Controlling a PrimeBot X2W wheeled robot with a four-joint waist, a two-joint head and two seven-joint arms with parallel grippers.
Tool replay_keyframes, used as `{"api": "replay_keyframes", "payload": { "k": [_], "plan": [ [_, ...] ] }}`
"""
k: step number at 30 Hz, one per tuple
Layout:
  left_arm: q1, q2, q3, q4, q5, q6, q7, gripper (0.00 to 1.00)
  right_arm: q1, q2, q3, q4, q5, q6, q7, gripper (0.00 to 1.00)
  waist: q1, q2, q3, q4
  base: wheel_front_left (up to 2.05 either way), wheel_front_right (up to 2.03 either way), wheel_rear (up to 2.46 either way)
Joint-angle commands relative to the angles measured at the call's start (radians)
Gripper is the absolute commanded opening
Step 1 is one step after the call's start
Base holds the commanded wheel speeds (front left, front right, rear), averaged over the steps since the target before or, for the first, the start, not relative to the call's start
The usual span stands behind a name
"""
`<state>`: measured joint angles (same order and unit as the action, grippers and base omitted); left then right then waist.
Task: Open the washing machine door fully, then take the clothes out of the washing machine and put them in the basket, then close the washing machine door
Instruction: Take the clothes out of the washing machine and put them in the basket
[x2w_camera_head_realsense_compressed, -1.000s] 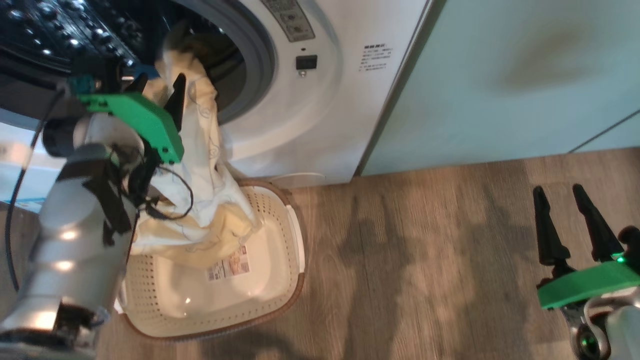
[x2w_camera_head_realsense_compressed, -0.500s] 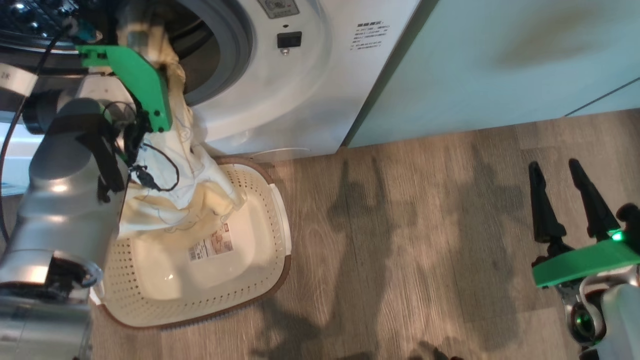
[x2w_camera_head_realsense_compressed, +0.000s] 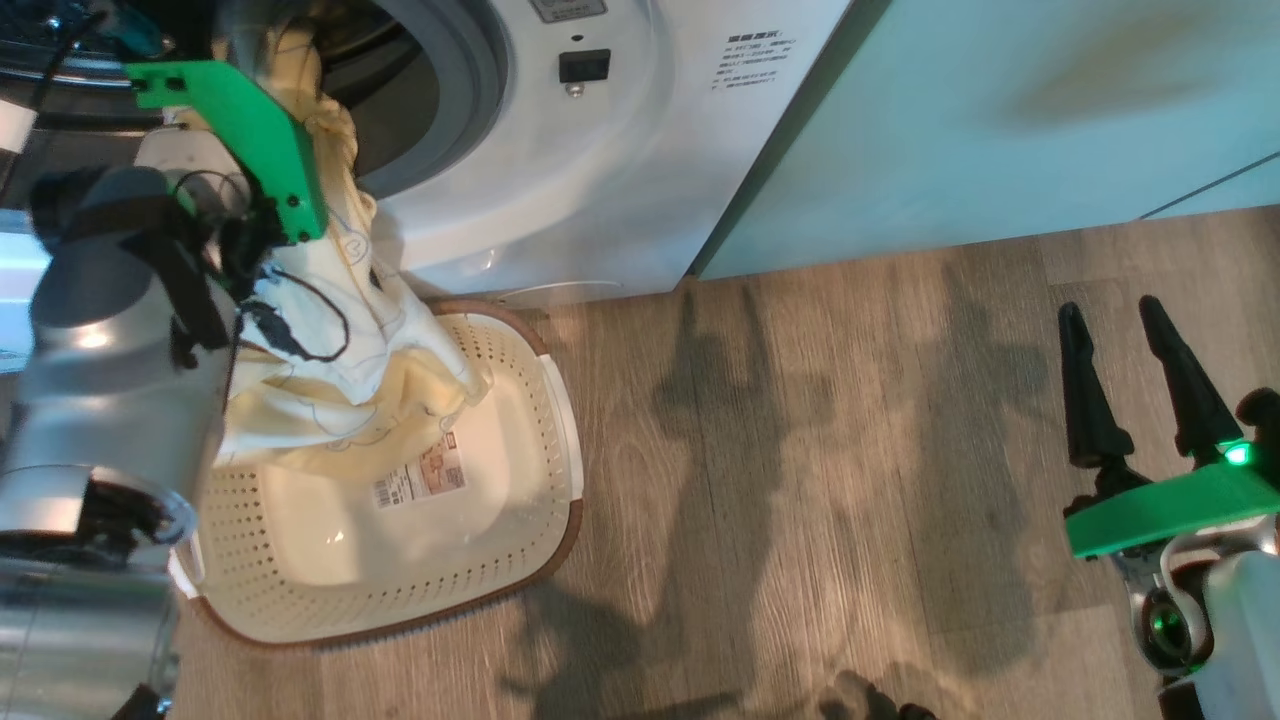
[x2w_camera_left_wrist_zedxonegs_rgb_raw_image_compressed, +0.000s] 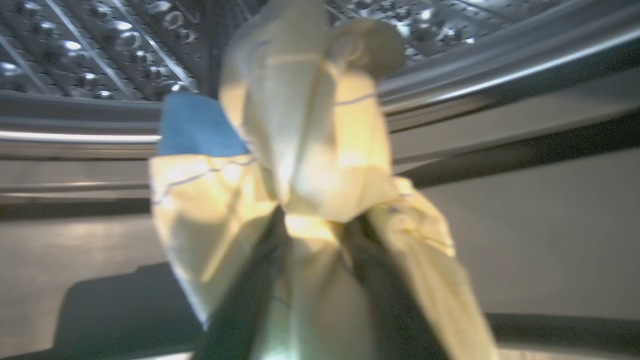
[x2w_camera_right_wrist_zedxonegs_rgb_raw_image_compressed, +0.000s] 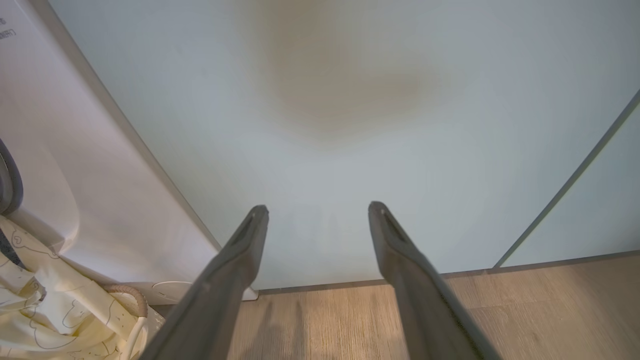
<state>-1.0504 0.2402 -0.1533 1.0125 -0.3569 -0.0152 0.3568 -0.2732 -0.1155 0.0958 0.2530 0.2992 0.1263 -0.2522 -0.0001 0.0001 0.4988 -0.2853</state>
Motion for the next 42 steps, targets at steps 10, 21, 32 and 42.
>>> {"api": "replay_keyframes", "payload": {
  "k": [10,21,32,42],
  "plan": [
    [0.032,-0.007,-0.009,0.049,-0.036,-0.082,-0.022,0.00,-0.003,-0.010,0.016,-0.016,0.004,0.004,-0.010,1.00,0.0001,-0.0001,-0.033,0.002,0.00,0.00,0.00],
    [0.131,-0.007,-0.026,0.010,-0.067,-0.107,-0.145,0.00,0.041,-0.018,0.012,-0.007,-0.001,0.004,-0.010,1.00,0.0001,-0.0001,-0.109,0.009,0.00,0.00,0.00],
    [0.392,-0.026,-0.072,-0.223,-0.142,-0.115,-0.179,0.00,0.086,-0.029,0.002,-0.002,-0.006,0.004,-0.010,1.00,0.0001,-0.0001,-0.198,0.060,0.00,0.00,0.00],
    [0.618,-0.028,-0.085,-0.410,-0.173,-0.067,-0.111,0.00,0.099,-0.038,0.004,-0.002,-0.005,0.004,-0.010,1.00,0.0001,-0.0001,-0.229,0.094,0.00,0.00,0.00]
  ]
}}
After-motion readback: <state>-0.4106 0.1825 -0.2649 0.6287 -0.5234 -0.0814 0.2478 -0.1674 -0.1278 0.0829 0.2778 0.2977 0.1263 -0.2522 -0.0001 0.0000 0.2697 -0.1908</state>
